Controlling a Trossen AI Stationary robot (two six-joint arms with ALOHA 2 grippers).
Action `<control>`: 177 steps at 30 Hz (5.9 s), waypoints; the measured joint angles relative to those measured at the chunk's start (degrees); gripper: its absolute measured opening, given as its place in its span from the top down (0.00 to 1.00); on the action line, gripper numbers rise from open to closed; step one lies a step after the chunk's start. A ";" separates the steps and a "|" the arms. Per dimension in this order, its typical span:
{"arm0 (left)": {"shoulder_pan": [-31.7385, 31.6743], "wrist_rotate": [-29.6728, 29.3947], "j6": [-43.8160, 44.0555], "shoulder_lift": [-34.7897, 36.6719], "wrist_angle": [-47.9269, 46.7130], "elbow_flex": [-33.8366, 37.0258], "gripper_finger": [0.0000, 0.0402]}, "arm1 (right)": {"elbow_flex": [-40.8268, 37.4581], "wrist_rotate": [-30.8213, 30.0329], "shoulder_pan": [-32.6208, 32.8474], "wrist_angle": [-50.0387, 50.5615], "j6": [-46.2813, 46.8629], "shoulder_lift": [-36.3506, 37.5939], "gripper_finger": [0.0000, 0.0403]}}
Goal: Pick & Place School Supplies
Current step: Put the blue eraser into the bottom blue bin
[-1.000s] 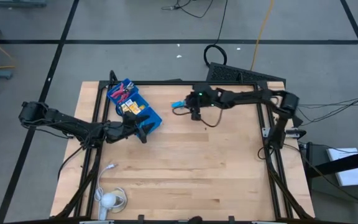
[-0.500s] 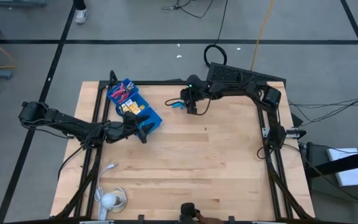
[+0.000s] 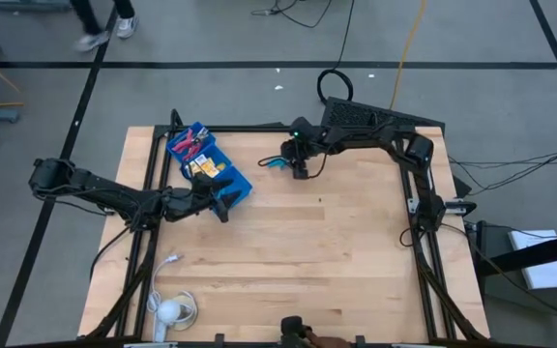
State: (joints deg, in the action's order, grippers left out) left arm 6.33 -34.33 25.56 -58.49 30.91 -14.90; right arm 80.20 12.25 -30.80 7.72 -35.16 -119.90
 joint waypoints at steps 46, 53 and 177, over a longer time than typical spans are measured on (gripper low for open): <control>4.29 10.35 -10.38 -11.06 8.36 -4.20 0.34 | -26.94 4.86 25.88 -26.79 26.91 28.99 0.93; 6.76 13.45 -22.70 -23.97 5.25 -16.85 0.34 | -33.21 -4.00 30.82 -36.32 30.03 28.77 0.93; -7.43 10.47 4.13 -12.23 -36.36 -26.83 0.43 | -33.22 -16.57 27.69 -30.15 34.70 28.77 0.76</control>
State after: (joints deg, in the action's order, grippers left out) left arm -1.10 -23.86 29.70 -70.72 -5.45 -41.72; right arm 46.98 -4.32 -3.11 -22.44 -0.47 -91.13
